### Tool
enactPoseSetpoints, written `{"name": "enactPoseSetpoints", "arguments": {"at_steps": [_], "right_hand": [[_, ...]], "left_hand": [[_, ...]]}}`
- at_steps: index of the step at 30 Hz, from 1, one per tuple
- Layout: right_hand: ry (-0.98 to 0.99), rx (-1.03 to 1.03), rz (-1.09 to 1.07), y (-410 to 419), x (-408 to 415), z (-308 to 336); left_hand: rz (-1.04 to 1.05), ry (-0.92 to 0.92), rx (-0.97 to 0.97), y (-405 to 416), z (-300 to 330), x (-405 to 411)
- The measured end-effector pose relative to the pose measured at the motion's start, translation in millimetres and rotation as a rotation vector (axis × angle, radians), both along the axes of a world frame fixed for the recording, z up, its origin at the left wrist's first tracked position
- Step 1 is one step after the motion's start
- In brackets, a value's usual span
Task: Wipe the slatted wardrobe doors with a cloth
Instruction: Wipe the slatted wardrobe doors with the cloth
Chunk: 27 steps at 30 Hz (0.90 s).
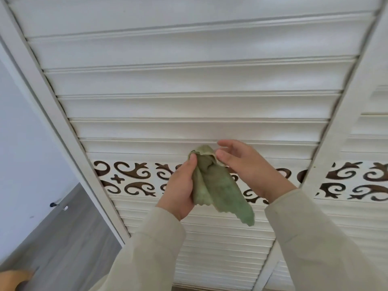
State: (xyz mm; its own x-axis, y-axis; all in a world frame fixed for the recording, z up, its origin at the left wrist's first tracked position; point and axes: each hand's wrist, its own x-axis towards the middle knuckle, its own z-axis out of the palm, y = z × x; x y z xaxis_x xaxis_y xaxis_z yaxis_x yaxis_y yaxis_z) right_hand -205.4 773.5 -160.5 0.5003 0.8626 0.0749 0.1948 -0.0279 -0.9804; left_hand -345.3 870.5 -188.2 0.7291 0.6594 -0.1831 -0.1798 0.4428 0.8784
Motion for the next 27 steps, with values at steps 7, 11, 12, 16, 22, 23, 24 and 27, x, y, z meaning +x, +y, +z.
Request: {"name": "enactPoseSetpoints", "arguments": {"at_steps": [7, 11, 12, 16, 22, 23, 24, 27], "right_hand": [[0.012, 0.026, 0.135, -63, 17, -7], [-0.059, -0.014, 0.044, -104, 21, -2], [-0.052, 0.008, -0.025, -115, 21, 2], [-0.031, 0.069, -0.305, -156, 23, 18], [0.017, 0.057, -0.534, -237, 12, 36], [0.021, 0.059, -0.564, -256, 8, 36], [0.026, 0.062, -0.584, -271, 7, 35], [0.039, 0.061, -0.635, -317, 7, 33]], "left_hand": [[0.051, 0.117, 0.06, -63, 14, 18], [-0.037, 0.145, 0.089, -95, 20, 28], [-0.06, 0.148, 0.111, -103, 22, 30], [-0.155, 0.102, 0.202, -127, 27, 38], [-0.403, 0.0, 0.228, -176, 11, 51], [-0.442, 0.006, 0.212, -192, 7, 55], [-0.464, 0.018, 0.214, -206, 6, 59], [-0.518, 0.055, 0.234, -248, 5, 71]]}}
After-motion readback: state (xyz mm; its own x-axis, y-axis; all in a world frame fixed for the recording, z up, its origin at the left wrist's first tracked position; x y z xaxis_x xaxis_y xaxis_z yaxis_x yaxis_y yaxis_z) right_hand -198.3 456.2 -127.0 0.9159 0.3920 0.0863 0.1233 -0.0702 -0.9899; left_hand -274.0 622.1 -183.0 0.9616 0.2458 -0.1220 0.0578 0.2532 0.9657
